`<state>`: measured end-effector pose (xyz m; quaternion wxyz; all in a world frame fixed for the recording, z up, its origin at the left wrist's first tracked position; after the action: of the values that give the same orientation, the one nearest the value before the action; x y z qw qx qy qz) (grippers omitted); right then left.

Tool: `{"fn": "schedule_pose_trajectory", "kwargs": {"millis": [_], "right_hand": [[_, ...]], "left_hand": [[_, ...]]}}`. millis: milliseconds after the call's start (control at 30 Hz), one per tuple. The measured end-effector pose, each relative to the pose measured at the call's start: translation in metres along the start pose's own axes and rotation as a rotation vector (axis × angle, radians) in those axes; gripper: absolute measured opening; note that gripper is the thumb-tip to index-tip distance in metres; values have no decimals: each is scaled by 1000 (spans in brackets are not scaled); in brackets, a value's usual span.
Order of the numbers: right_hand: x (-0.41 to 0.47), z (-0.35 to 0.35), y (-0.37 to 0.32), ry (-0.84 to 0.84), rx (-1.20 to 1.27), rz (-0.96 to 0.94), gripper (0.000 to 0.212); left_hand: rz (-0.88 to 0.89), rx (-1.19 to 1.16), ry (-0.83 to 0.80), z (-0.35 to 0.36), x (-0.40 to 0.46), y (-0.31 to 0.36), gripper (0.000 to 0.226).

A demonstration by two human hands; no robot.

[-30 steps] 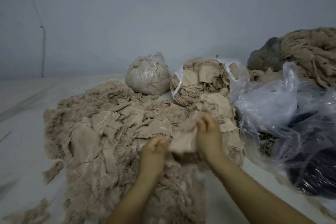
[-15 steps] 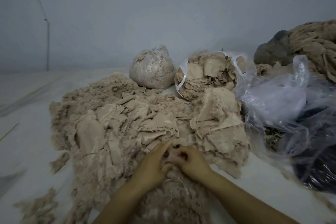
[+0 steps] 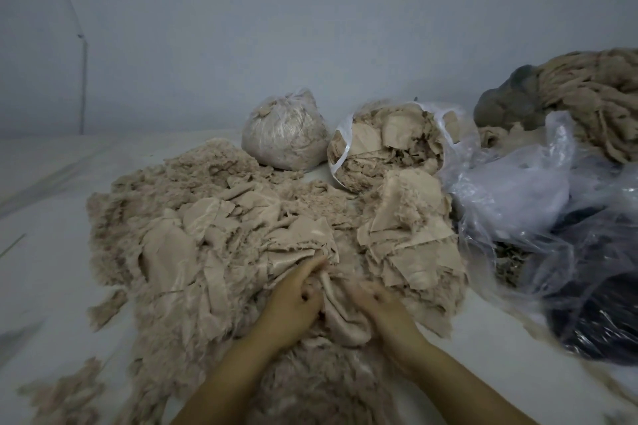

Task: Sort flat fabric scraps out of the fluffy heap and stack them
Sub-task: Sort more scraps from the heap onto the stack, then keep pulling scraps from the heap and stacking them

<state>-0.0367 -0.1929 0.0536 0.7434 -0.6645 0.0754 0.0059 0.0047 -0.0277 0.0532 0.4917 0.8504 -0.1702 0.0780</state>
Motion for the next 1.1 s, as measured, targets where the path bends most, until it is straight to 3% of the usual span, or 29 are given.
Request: {"fn": "schedule_pose_trajectory", "kwargs": {"millis": [100, 167, 333, 400, 500, 567, 667, 767, 833, 967, 1033, 1100], "right_hand": [[-2, 6, 8, 36, -106, 22, 22], [-3, 4, 9, 60, 23, -3, 26], [-3, -13, 4, -37, 454, 28, 29], [-2, -18, 4, -27, 394, 71, 37], [-3, -20, -2, -5, 54, 31, 46], [-3, -18, -5, 34, -75, -5, 32], [-2, -17, -9, 192, 92, -144, 9], [-2, -26, -16, 244, 301, -180, 22], [-3, -30, -16, 187, 336, -110, 32], [-9, -23, -10, 108, 433, 14, 45], [-13, -23, -9, 39, 460, 48, 51], [-16, -26, -11, -90, 436, 95, 45]], "left_hand": [[63, 113, -116, 6, 3, 4, 55], [124, 264, -175, 7, 5, 1, 40], [50, 292, 5, 4, 9, -15, 25], [28, 226, 37, 7, 10, -10, 25], [54, 167, -51, 10, 10, 3, 29], [66, 186, -96, 10, 9, 7, 29], [-49, 242, 33, 3, 9, 0, 27], [-131, 254, 103, -6, 1, -7, 29], [-100, 188, 35, -4, -1, 2, 30], [-314, -287, -191, 12, -5, 22, 29], [-356, -308, -242, 19, -8, 26, 22], [-319, -318, -187, 20, -8, 29, 15]]}}
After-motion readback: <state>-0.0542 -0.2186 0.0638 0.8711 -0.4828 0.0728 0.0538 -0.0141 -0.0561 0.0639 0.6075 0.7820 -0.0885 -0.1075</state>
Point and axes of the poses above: each hand's wrist, its own x-axis towards the middle knuckle, its own z-axis out of the palm, y = z × x, the point moved 1 cm from there along x, towards the middle knuckle, and after that the axes turned 9 degrees about y, right-handed, at the moved point
